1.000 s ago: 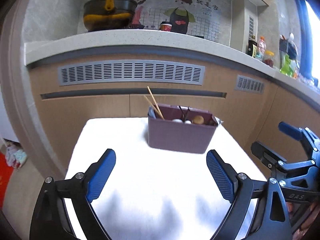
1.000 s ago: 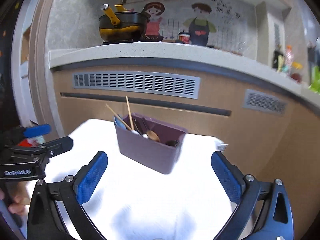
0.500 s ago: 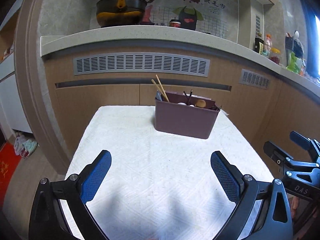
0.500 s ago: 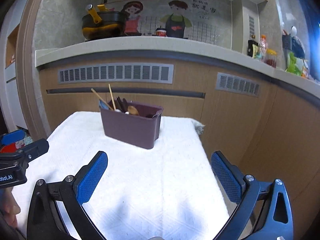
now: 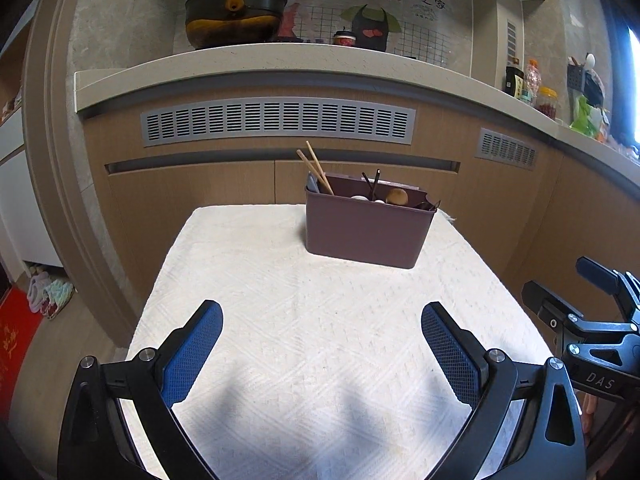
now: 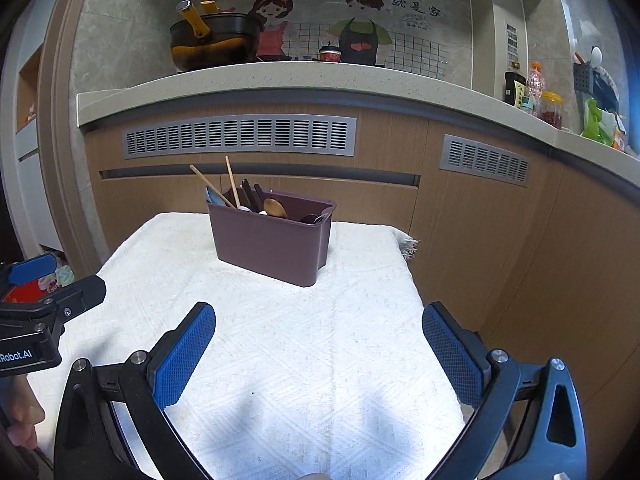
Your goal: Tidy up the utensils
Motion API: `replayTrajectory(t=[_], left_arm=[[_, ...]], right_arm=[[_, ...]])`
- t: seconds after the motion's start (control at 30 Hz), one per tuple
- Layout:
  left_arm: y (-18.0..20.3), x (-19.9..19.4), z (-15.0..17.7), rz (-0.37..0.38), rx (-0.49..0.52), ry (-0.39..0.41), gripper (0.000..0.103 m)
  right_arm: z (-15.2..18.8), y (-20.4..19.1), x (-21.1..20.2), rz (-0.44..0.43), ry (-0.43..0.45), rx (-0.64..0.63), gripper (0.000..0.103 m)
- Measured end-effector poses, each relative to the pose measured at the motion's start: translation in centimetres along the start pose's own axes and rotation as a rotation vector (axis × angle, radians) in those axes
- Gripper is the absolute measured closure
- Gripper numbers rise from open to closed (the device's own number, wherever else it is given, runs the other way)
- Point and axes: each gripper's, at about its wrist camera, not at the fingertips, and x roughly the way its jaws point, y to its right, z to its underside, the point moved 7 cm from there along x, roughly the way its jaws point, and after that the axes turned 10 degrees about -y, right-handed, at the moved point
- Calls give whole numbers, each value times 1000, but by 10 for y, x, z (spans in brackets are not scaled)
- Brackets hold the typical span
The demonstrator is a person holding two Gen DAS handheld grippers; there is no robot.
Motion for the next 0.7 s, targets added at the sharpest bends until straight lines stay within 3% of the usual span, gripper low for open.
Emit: replayTrajectory(t=[0.7], left_arm=[[3,1,2,6,7,-15,4]], right_arm=[[-1,-1,-2,0,4,0,0]])
